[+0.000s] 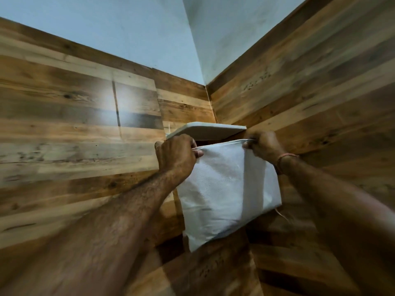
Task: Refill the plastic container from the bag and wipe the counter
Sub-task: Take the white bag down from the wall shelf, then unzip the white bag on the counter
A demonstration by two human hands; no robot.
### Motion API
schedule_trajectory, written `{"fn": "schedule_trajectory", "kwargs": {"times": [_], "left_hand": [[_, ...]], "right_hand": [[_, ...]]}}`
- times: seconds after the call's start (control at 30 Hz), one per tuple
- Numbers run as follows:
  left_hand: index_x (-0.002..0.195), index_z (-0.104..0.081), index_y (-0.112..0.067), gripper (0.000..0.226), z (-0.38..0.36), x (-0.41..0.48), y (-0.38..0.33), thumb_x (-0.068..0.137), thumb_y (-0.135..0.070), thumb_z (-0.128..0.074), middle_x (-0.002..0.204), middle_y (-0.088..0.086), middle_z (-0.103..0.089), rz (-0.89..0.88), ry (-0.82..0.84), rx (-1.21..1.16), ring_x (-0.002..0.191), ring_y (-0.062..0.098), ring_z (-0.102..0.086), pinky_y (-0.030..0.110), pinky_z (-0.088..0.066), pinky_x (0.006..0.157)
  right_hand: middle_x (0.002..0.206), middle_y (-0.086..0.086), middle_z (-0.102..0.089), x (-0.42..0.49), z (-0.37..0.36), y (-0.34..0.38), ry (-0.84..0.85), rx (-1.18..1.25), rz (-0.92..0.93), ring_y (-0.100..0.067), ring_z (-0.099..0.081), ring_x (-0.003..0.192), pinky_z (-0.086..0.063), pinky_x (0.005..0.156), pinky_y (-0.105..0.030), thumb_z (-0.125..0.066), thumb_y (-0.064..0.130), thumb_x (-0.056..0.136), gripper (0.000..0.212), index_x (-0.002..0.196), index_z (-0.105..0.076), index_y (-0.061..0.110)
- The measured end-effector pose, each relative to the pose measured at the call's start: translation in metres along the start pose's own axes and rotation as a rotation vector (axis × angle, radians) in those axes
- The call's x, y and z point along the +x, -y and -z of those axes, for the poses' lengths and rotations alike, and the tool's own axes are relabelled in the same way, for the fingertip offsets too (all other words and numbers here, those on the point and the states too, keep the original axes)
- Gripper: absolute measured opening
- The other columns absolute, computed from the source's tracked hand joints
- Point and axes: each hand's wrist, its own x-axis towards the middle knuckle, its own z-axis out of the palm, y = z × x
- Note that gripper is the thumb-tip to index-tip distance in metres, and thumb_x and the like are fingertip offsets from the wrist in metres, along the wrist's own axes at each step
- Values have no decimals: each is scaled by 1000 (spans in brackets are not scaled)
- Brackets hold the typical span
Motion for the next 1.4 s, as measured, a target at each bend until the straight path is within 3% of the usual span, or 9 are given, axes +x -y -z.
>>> {"fn": "schedule_trajectory", "kwargs": {"times": [0.23,0.33,0.5,0.8,0.93,1.03,1.17,1.3,1.4], "left_hand": [[90,-79,-27,23,80,-57,-34,84,-49,-75,95,-5,-77,-38,30,-166,97,18,-66,39,-35,93],[81,-77,-27,22,110,-103,-47,82,-49,-77,88,-7,-75,-12,102,-249,92,18,-66,42,-43,98],[68,-66,-28,26,153,-214,-82,80,-49,-78,75,-8,-68,-24,311,-406,87,20,-66,40,-44,94],[81,-72,-27,24,196,-440,-149,82,-50,-76,83,-10,-71,-121,606,-515,90,19,-66,34,-24,78],[76,-71,-26,22,197,-541,-190,79,-45,-80,78,-6,-70,-133,719,-545,87,23,-70,39,-40,81],[72,-68,-24,25,201,-605,-218,79,-46,-81,75,-5,-70,-130,760,-483,83,23,-71,40,-39,80],[63,-55,-24,38,204,-678,-268,75,-47,-82,67,-3,-65,-136,879,-403,77,23,-69,39,-36,75],[61,-52,-25,39,211,-727,-311,78,-46,-80,64,-8,-56,-57,941,-396,73,20,-66,40,-33,80],[64,-55,-24,39,217,-733,-323,80,-52,-76,63,-12,-52,-4,942,-416,67,13,-59,46,-40,91]], "right_hand": [[65,-9,-69,-87,115,56,-5,-246,21,-27,-67,60,-60,65,-38,-80,29,85,28,66,-66,14],[54,4,-59,-145,160,77,30,-363,-22,-19,-59,53,-52,58,-25,-82,36,83,40,55,-58,20],[50,-3,-62,-279,247,100,139,-481,-207,-24,-63,52,-56,60,-33,-81,36,82,46,49,-53,21],[54,-4,-65,-517,357,77,380,-526,-473,-8,-63,45,-51,50,-16,-78,22,86,29,63,-68,9],[51,6,-63,-600,390,36,456,-502,-580,4,-59,42,-46,48,-12,-82,22,83,42,50,-56,24],[58,-2,-71,-654,413,9,483,-483,-659,-13,-70,52,-56,52,-24,-84,12,81,40,50,-58,19],[54,5,-67,-716,447,-26,547,-463,-786,4,-61,45,-48,53,-20,-71,-4,84,28,63,-65,12],[85,-5,-73,-747,469,-55,691,-576,-837,-20,-68,79,-55,78,-27,-74,29,86,10,83,-73,20],[99,-11,-75,-745,477,-68,652,-574,-776,-30,-70,97,-57,87,-34,-75,30,85,9,83,-66,28]]}}
